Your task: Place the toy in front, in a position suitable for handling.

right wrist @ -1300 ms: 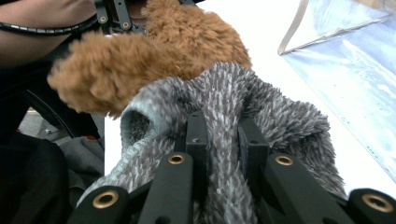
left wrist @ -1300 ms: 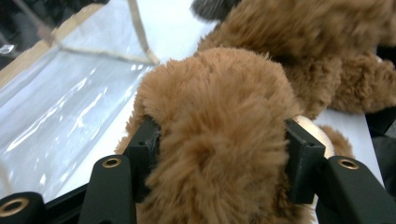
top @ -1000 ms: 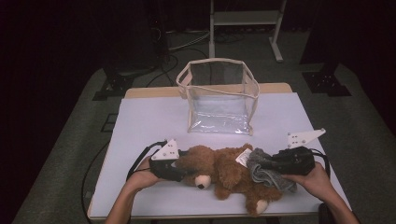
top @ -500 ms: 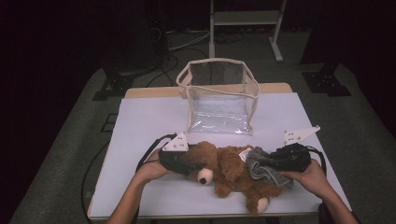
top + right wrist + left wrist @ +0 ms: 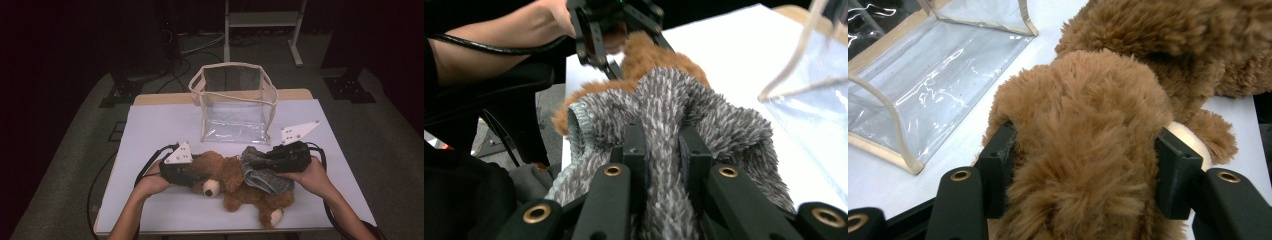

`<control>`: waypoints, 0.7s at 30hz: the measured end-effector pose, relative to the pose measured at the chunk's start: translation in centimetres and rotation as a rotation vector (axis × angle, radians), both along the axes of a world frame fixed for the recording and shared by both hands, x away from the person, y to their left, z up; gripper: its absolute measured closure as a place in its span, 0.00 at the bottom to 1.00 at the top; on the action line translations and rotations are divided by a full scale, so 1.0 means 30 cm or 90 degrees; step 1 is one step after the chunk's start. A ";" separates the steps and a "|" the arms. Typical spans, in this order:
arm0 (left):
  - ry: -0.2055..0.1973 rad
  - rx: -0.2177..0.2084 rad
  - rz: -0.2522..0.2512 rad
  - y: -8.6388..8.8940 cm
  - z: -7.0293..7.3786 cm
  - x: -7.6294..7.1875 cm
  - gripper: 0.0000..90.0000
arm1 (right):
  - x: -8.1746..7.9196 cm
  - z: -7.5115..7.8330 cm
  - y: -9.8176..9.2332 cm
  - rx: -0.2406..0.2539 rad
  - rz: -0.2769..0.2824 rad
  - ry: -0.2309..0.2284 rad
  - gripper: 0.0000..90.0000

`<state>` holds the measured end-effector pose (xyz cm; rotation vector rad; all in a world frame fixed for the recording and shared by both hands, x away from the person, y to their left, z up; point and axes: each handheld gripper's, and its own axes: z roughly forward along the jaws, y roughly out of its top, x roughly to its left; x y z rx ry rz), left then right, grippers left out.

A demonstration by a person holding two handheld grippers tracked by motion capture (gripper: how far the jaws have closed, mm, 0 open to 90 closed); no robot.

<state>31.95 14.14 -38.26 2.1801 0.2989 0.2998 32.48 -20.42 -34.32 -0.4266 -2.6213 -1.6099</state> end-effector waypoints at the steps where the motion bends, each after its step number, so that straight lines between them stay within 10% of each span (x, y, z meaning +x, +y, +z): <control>1: -0.003 0.002 -0.002 -0.002 0.001 -0.002 0.43 | 0.000 0.007 0.012 -0.002 0.005 -0.007 0.86; 8: -0.004 0.009 -0.011 -0.004 -0.005 -0.013 0.40 | 0.009 -0.045 0.091 -0.083 0.031 0.007 0.86; 21: -0.006 -0.001 -0.021 0.011 -0.013 -0.028 0.40 | 0.010 0.002 0.000 -0.049 -0.006 0.003 0.86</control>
